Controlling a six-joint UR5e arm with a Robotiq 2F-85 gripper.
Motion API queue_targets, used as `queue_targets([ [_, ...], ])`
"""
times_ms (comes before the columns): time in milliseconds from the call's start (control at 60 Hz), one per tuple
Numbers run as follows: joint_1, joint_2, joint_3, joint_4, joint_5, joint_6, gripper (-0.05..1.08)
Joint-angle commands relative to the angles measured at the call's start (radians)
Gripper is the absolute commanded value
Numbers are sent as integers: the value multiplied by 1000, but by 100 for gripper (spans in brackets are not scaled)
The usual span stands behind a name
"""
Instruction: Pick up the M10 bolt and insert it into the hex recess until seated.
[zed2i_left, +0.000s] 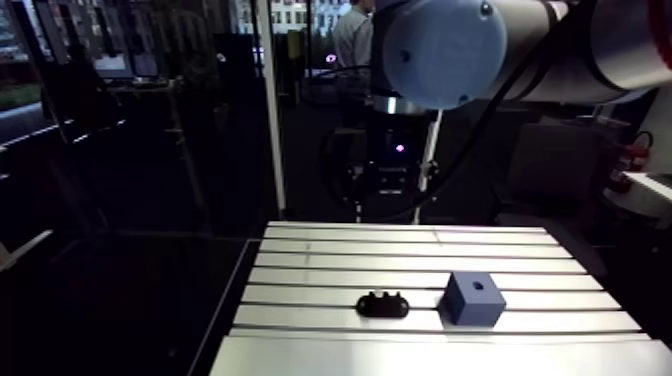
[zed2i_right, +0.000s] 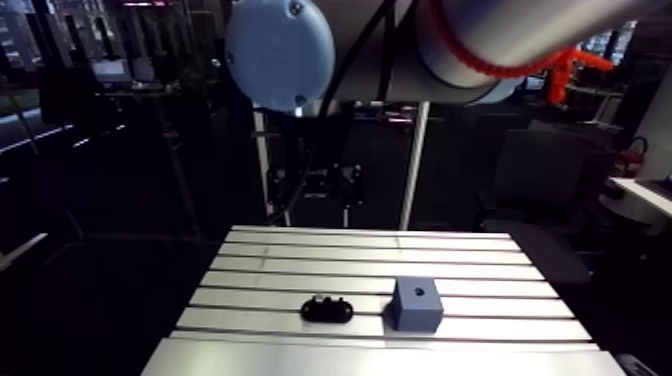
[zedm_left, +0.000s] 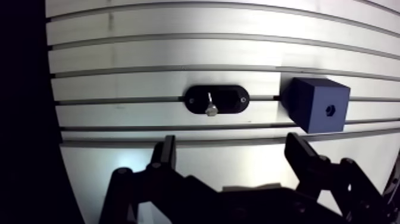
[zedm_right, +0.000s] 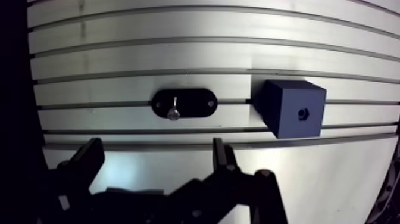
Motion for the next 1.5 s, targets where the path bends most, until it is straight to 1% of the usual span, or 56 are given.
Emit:
queue_targets([
  [17, -25, 1, 63, -78, 3, -5, 1],
  [117, -32, 1, 91, -102, 8, -28, 1],
  [150, -36, 3, 114, -132, 11, -35, 1],
  [333, -43, 13, 170, -216, 14, -37, 1],
  [450, -43, 18, 188, -229, 14, -43, 1],
  [483, -44, 21, 195, -234, 17, -46, 1],
  [517, -44, 24, 199, -240, 20, -51, 1],
  [533, -44, 27, 204, -244, 25, -57, 1],
  [550, -44, 27, 204, -244, 25, -57, 1],
  [567, -47, 31, 210, -250, 33, -64, 1],
  [583, -47, 31, 210, -250, 33, -64, 1],
  [617, -54, 33, 225, -267, 51, -80, 1],
  [633, -54, 33, 225, -267, 51, -80, 1],
  [650, -59, 34, 233, -278, 58, -87, 1],
  [683, -63, 36, 240, -292, 61, -89, 1],
  [767, -67, 47, 253, -319, 59, -93, 1],
  [817, -67, 50, 265, -353, 59, -95, 1],
  [1067, -67, 51, 299, -460, 59, -97, 1],
  [1133, -66, 49, 314, -491, 56, -98, 1],
  [1267, -64, 49, 332, -522, 53, -98, 1],
  [1500, -54, 59, 344, -529, 55, -97, 1],
])
